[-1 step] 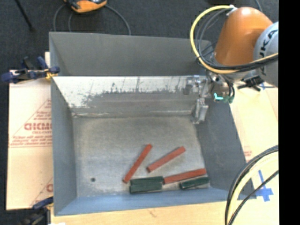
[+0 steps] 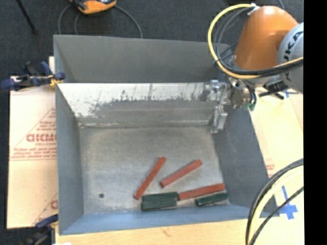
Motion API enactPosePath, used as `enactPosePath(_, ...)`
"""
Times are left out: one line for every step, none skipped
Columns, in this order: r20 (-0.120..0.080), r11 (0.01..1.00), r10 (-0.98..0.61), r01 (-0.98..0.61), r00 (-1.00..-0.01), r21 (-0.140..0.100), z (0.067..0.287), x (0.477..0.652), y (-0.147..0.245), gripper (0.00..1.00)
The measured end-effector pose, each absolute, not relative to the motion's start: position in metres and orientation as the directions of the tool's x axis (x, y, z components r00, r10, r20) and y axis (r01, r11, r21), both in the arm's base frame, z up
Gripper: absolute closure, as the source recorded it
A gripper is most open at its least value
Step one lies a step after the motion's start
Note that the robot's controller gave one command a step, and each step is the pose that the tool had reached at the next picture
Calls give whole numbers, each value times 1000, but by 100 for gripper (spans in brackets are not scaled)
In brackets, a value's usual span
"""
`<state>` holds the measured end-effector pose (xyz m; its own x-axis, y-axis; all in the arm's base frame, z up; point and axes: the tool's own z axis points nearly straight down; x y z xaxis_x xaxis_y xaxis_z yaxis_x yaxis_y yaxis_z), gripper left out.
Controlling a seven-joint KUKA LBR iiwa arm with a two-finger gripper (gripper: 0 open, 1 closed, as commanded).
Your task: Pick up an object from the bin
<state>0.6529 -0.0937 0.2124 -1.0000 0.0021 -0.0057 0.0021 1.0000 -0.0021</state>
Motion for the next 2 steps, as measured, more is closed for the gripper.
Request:
enactPosePath(-6, 990, -140, -140, -990, -2, 155, 617, -72, 0)
enactPosePath(0, 934, -356, -356, -934, 0, 154, 552, -34, 0)
